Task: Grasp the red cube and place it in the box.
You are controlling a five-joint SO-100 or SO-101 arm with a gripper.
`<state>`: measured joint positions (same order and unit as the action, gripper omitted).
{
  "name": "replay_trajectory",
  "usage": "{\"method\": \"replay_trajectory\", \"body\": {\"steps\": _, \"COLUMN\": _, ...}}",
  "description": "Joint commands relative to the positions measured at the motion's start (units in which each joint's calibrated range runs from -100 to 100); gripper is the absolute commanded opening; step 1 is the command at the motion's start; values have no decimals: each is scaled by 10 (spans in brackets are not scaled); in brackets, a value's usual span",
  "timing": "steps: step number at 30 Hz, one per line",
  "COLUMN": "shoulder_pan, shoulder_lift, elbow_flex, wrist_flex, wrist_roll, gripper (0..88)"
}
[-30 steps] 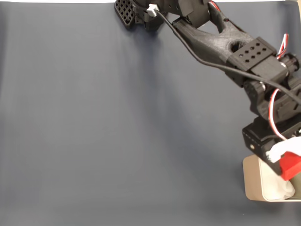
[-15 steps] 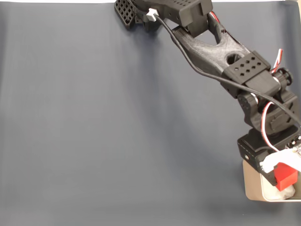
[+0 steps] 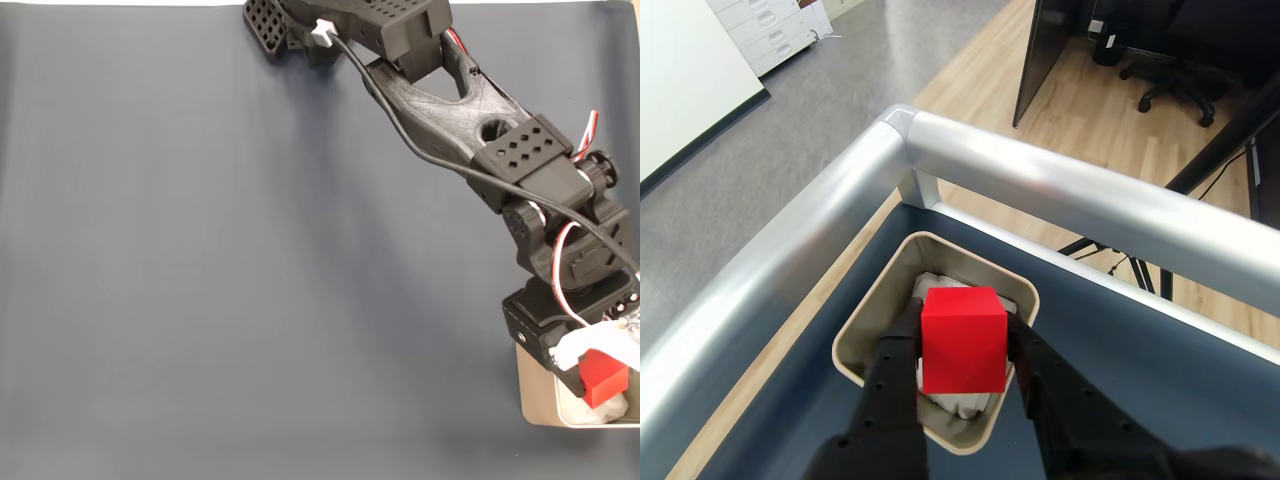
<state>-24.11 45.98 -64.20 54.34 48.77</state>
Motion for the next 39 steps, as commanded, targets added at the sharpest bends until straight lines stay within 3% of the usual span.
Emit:
{"method": "replay_trajectory", "body": {"steps": 1, "shoulder_pan": -8, "shoulder_lift": -17, "elbow_flex": -28, "wrist_flex": -9, "wrist_roll": 0, "gripper": 38}}
{"method": "replay_trajectory", "body": {"steps": 20, "shoulder_pan": -10, "shoulder_lift": -23, "elbow_flex": -27, "wrist_flex": -7, "wrist_roll": 4, "gripper": 44}}
{"method": "replay_trajectory", "body": {"steps": 24, "shoulder_pan": -10, "shoulder_lift": -24, "elbow_flex": -30, "wrist_flex": 8, "wrist_roll": 20, "gripper": 262}}
{"method": "replay_trajectory", "body": {"steps": 27, "shoulder_pan": -8, "shoulder_lift": -24, "elbow_flex": -45, "wrist_flex": 44, "wrist_roll": 43, "gripper": 341}}
{"method": "replay_trajectory", "body": {"steps": 39, "shoulder_pan": -5, "shoulder_lift": -20, "elbow_flex": -56, "wrist_flex": 57, "wrist_roll": 58, "gripper": 403}}
